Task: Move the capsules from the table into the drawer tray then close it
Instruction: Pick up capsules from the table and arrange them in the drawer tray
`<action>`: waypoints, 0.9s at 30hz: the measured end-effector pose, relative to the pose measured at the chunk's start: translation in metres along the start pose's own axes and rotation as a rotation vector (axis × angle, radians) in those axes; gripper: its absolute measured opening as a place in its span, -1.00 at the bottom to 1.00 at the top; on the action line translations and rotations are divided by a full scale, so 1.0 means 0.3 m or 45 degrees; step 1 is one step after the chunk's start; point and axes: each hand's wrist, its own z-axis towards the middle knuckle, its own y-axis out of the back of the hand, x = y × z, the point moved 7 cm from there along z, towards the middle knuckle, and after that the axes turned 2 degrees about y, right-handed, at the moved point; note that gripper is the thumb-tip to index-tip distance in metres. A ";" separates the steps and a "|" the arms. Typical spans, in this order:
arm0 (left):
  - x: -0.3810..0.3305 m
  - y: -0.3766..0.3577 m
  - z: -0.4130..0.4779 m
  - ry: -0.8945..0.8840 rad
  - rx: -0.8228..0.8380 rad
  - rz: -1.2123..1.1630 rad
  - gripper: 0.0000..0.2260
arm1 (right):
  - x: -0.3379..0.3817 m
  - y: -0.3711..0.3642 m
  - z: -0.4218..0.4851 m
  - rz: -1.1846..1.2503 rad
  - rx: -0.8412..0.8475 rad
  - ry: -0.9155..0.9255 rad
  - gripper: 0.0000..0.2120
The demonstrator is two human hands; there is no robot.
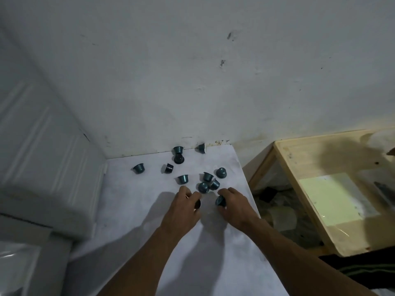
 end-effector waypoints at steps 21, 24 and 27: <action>-0.066 0.508 -0.701 0.693 -0.869 -0.188 -0.66 | 0.567 0.127 -0.411 0.203 -0.283 0.878 -0.67; -0.041 0.554 -0.831 0.762 -0.885 -0.139 -0.70 | 0.692 0.073 -0.479 0.236 -0.217 0.969 -0.66; -0.009 0.608 -0.957 0.815 -0.925 -0.064 -0.79 | 0.808 0.011 -0.535 0.257 -0.160 1.042 -0.60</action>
